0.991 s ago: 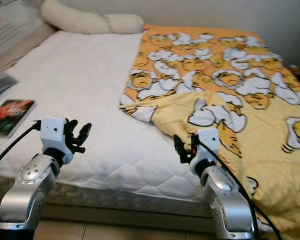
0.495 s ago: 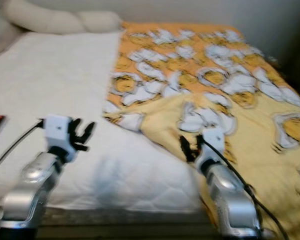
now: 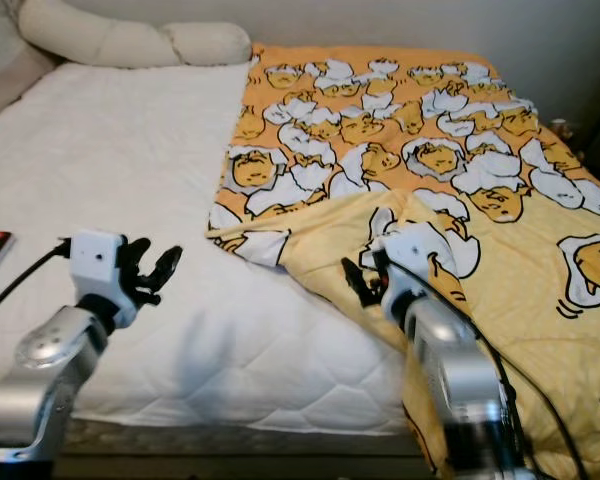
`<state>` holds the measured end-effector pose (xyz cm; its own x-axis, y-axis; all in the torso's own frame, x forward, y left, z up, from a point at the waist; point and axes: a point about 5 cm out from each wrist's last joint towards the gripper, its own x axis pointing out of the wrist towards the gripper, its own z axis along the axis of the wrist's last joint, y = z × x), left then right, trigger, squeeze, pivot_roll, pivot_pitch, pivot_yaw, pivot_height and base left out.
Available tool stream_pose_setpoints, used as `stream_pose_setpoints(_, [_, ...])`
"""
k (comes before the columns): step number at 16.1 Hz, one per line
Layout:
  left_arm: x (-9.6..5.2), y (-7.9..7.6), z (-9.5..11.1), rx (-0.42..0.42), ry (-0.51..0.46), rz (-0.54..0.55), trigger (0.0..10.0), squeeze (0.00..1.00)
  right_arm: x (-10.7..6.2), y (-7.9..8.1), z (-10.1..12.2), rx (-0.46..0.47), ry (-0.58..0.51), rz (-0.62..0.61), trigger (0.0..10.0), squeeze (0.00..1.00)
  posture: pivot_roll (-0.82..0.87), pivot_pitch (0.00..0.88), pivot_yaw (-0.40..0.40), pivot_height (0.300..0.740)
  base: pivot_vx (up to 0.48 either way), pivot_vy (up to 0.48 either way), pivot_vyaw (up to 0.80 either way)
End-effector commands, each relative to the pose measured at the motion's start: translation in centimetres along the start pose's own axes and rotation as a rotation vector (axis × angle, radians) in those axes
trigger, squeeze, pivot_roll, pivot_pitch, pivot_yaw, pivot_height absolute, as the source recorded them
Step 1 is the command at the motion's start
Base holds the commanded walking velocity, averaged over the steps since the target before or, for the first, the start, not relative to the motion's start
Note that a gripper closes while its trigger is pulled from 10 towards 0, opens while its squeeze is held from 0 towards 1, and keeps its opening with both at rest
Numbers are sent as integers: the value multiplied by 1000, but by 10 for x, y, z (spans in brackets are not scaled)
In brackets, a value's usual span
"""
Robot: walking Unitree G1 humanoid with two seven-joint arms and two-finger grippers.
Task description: Clean up the room
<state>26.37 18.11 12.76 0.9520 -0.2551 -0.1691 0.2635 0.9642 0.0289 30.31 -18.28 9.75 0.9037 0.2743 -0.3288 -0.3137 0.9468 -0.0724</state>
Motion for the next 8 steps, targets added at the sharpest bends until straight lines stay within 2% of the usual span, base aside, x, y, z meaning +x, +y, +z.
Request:
stream_pose_setpoints(1, [-3,2,2,10,12,-22,10000,1000,4,-3,-3,-38,25,-4,10000,1000,46,0,22,740,0,0,0])
stream_pose_setpoints(4, [-14,1,11,56,75,-212,10000,1000,29,-23,-5,-153,139,-10,10000,1000,93,0,40,740,0,0,0])
stream_pose_setpoints(7, [-25,-3,18,110,148,-395,10000,1000,38,-36,-10,-185,236,-22,10000,1000,130,0,62,740,0,0,0])
stream_pose_setpoints(8, [-26,-2,21,126,165,-412,10000,1000,39,-41,-13,-199,270,-43,10000,1000,138,0,65,740,0,0,0])
